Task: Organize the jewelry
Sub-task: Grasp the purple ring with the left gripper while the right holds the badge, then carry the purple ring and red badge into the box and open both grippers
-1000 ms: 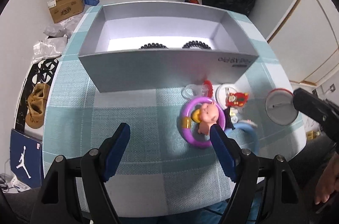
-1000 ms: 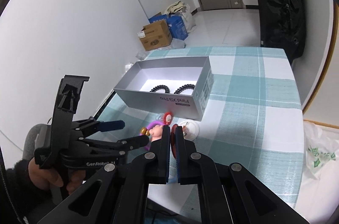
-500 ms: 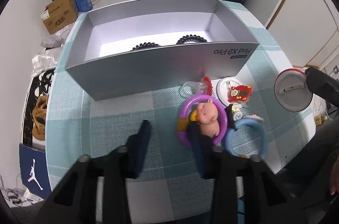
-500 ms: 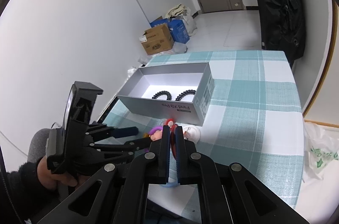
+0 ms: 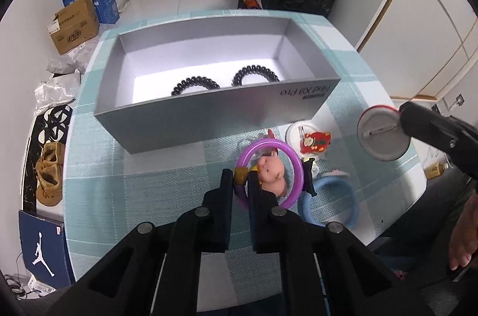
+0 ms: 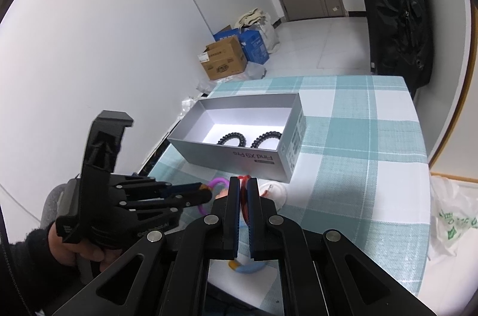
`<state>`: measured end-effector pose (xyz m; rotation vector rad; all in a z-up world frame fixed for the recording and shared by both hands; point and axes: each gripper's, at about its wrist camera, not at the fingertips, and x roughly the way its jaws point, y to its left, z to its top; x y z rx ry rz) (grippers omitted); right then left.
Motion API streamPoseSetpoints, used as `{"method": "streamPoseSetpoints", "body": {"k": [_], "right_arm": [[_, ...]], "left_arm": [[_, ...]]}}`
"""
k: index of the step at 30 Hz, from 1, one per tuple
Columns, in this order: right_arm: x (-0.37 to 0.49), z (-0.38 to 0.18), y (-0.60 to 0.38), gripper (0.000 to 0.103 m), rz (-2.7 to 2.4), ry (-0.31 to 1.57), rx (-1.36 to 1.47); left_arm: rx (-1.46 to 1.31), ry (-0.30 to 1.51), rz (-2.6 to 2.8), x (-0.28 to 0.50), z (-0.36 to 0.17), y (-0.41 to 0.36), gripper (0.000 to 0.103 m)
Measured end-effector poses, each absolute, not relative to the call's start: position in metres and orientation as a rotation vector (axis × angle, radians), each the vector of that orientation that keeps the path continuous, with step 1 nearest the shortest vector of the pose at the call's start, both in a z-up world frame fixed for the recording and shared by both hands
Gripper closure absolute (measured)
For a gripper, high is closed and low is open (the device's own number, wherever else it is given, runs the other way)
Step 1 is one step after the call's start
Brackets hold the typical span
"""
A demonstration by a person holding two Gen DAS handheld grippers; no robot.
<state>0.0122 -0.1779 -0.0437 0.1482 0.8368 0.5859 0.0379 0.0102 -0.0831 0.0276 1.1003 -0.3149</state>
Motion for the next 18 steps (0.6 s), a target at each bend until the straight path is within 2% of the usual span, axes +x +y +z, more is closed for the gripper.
{"method": "streamPoseSetpoints", "body": {"k": [18], "right_arm": [[0.029, -0.022, -0.164, 0.099, 0.618, 0.786, 0.178]], "left_arm": [[-0.170, 0.986, -0.337, 0.055, -0.048, 0.029, 0.098]]}}
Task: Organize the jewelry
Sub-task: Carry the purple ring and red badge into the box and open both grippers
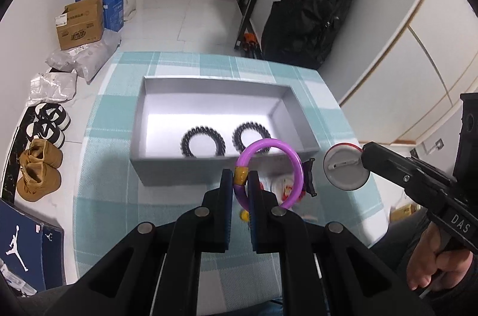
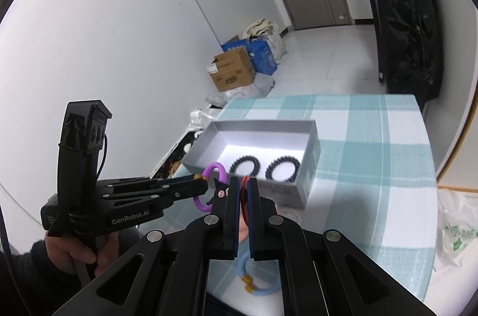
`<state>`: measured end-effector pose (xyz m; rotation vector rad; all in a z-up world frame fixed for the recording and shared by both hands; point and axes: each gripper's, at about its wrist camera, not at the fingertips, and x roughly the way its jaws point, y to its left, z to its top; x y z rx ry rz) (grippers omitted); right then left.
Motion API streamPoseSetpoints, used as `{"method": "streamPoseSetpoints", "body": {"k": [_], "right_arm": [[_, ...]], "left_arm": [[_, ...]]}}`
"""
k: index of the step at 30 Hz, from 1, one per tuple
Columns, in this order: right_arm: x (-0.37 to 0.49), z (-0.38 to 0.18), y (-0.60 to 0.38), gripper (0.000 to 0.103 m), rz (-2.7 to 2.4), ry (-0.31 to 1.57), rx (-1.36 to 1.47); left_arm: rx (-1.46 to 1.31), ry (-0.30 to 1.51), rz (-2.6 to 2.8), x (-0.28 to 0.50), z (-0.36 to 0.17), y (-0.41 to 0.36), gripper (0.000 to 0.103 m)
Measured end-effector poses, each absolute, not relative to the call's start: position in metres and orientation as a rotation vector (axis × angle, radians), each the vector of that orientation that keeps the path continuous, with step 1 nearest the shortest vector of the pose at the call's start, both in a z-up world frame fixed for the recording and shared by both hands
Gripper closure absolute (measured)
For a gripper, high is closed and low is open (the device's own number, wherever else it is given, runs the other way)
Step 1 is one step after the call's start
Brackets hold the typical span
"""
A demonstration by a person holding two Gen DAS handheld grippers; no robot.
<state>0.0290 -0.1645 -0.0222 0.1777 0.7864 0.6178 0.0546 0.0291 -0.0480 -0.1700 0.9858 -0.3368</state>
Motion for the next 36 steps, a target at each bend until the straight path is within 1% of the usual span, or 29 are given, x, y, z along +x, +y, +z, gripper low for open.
{"method": "streamPoseSetpoints", "body": {"k": [12, 21, 36], "right_arm": [[0.078, -0.017, -0.156, 0.100, 0.610, 0.793, 0.248], [0.110, -0.025, -0.148, 0.100, 0.604, 0.826, 0.269], [0.129, -0.037, -0.144, 0.099, 0.590, 0.876, 0.295]], "left_arm": [[-0.184, 0.973, -0.336, 0.097, -0.039, 0.030, 0.098], [-0.209, 1.029, -0.318, 0.120, -0.054, 0.038, 0.098], [-0.206, 1.081, -0.303, 0.133, -0.064, 0.032, 0.098]]}}
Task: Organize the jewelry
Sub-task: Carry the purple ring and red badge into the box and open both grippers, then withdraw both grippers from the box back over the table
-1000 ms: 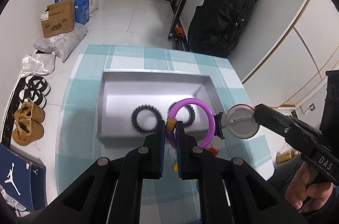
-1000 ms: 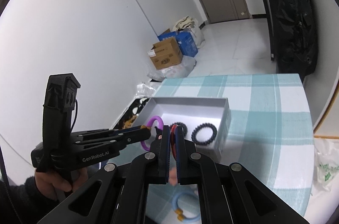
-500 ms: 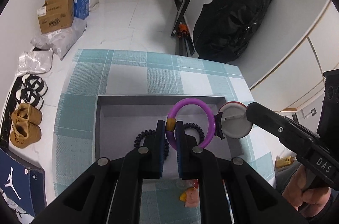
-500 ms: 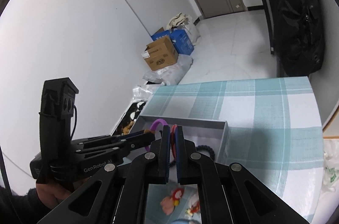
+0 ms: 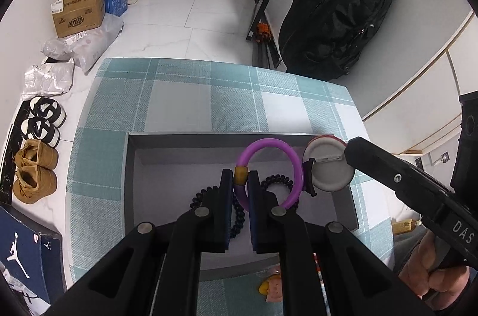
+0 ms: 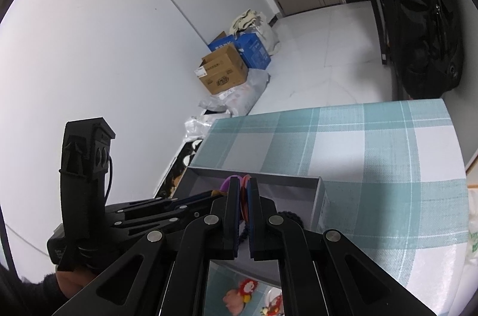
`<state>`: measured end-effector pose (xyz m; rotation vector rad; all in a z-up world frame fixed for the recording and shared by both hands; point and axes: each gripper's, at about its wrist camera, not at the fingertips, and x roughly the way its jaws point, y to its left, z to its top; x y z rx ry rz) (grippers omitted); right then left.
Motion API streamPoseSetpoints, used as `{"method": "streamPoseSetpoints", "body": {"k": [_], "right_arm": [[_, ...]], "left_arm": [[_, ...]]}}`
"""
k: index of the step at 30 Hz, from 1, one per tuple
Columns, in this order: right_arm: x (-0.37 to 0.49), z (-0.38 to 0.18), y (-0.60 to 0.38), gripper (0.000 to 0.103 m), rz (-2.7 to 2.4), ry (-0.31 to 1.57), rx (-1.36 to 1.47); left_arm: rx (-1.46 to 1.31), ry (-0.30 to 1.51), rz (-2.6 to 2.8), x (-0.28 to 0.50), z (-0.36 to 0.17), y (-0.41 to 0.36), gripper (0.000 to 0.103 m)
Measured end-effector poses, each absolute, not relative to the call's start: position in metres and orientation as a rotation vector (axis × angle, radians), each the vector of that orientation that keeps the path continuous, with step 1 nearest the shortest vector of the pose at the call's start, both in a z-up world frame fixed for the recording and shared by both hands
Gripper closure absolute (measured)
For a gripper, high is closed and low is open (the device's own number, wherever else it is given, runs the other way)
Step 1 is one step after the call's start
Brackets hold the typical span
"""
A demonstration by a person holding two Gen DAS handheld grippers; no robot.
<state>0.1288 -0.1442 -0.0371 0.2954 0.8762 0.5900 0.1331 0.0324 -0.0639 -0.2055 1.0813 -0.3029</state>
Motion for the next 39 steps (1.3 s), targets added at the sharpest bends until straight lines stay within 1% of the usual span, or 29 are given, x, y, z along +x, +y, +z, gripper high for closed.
{"method": "streamPoseSetpoints", "body": {"k": [6, 8, 10, 11, 12, 13, 15, 17, 18, 19, 20, 24, 26, 30, 32, 36, 37, 39], "right_arm": [[0.131, -0.041, -0.147, 0.099, 0.566, 0.889, 0.310], [0.131, -0.042, -0.148, 0.096, 0.562, 0.889, 0.311], [0.130, -0.039, -0.149, 0.096, 0.568, 0.875, 0.304], [0.129, -0.038, -0.149, 0.095, 0.572, 0.870, 0.307], [0.129, -0.036, -0.150, 0.094, 0.575, 0.863, 0.312], [0.128, -0.035, -0.151, 0.091, 0.572, 0.858, 0.315], [0.127, -0.033, -0.155, 0.086, 0.563, 0.845, 0.322], [0.127, -0.031, -0.158, 0.076, 0.548, 0.835, 0.331], [0.126, -0.030, -0.161, 0.073, 0.544, 0.830, 0.340], [0.126, -0.030, -0.162, 0.066, 0.539, 0.826, 0.345], [0.125, -0.029, -0.164, 0.061, 0.534, 0.820, 0.346], [0.121, -0.024, -0.167, 0.057, 0.524, 0.799, 0.324], [0.119, -0.022, -0.168, 0.051, 0.520, 0.792, 0.318], [0.112, -0.020, -0.171, 0.044, 0.514, 0.781, 0.307], [0.108, -0.018, -0.171, 0.038, 0.515, 0.774, 0.295], [0.099, -0.015, -0.171, 0.035, 0.519, 0.759, 0.270], [0.097, -0.014, -0.171, 0.033, 0.521, 0.754, 0.265], [0.091, -0.013, -0.172, 0.030, 0.517, 0.748, 0.255]], "left_arm": [[-0.201, 1.074, -0.303, 0.133, -0.063, 0.031, 0.098], [-0.210, 1.073, -0.303, 0.133, -0.062, 0.031, 0.097], [-0.215, 1.085, -0.299, 0.134, -0.062, 0.031, 0.094], [-0.219, 1.092, -0.291, 0.135, -0.063, 0.032, 0.090], [-0.215, 1.101, -0.272, 0.135, -0.064, 0.033, 0.082], [-0.207, 1.103, -0.252, 0.135, -0.064, 0.034, 0.078], [-0.206, 1.084, -0.236, 0.132, -0.062, 0.037, 0.059], [-0.204, 1.057, -0.220, 0.130, -0.058, 0.039, 0.050], [-0.201, 1.045, -0.218, 0.129, -0.057, 0.039, 0.048], [-0.195, 1.035, -0.214, 0.127, -0.055, 0.039, 0.048], [-0.190, 1.032, -0.209, 0.127, -0.055, 0.038, 0.047], [-0.181, 1.024, -0.195, 0.125, -0.054, 0.038, 0.046], [-0.169, 1.009, -0.183, 0.122, -0.053, 0.038, 0.046], [-0.167, 0.991, -0.178, 0.115, -0.051, 0.037, 0.046], [-0.162, 0.982, -0.177, 0.112, -0.050, 0.036, 0.045], [-0.157, 0.963, -0.178, 0.103, -0.048, 0.035, 0.044], [-0.151, 0.954, -0.177, 0.100, -0.047, 0.035, 0.044], [-0.145, 0.948, -0.187, 0.096, -0.048, 0.033, 0.039]]}}
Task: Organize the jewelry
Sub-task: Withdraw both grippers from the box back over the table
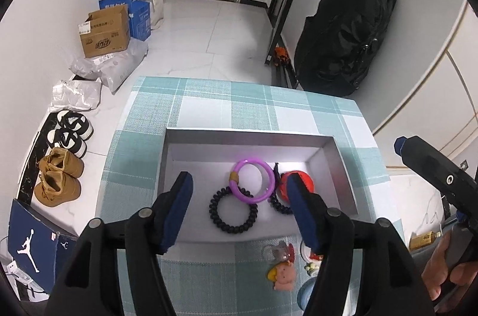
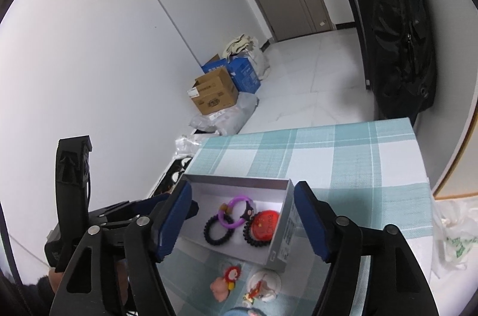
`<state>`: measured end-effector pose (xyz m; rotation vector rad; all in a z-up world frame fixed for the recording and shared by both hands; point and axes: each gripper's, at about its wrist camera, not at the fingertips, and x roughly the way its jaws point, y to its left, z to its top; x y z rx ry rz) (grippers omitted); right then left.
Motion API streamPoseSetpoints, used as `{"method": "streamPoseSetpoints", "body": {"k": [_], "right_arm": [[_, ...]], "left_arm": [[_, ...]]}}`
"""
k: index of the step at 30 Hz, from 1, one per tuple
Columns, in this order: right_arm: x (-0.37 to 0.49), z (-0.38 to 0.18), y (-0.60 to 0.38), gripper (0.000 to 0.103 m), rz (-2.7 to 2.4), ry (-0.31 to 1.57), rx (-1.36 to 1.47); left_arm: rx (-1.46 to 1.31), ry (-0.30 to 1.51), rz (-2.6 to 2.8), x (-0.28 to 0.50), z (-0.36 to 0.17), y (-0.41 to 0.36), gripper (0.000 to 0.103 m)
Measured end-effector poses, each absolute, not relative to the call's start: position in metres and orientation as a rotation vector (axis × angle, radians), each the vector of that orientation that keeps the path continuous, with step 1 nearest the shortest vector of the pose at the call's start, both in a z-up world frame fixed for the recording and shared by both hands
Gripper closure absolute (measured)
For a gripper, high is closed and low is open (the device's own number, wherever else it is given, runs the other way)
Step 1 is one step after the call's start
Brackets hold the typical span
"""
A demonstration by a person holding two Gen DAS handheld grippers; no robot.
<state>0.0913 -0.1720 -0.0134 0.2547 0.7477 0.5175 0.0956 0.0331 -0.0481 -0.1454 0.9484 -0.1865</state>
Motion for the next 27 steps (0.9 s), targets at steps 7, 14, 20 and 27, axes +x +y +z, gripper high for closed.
{"method": "streamPoseSetpoints", "body": {"k": [7, 14, 20, 27], "right_arm": [[0.072, -0.017, -0.174, 0.023, 0.503, 0.741, 0.219], [0.050, -0.023, -0.176, 0.017, 0.480, 0.756, 0.176], [0.032, -0.029, -0.179, 0.014, 0.460, 0.771, 0.138], [0.022, -0.046, -0.177, 0.012, 0.451, 0.848, 0.074]], "left_arm": [[-0.143, 0.931, -0.204, 0.077, -0.049, 0.028, 0.038], [-0.105, 0.898, -0.226, 0.055, -0.045, 0.020, 0.036], [-0.079, 0.886, -0.226, 0.040, -0.048, 0.014, 0.034], [-0.048, 0.895, -0.254, 0.028, -0.056, 0.009, 0.029]]}}
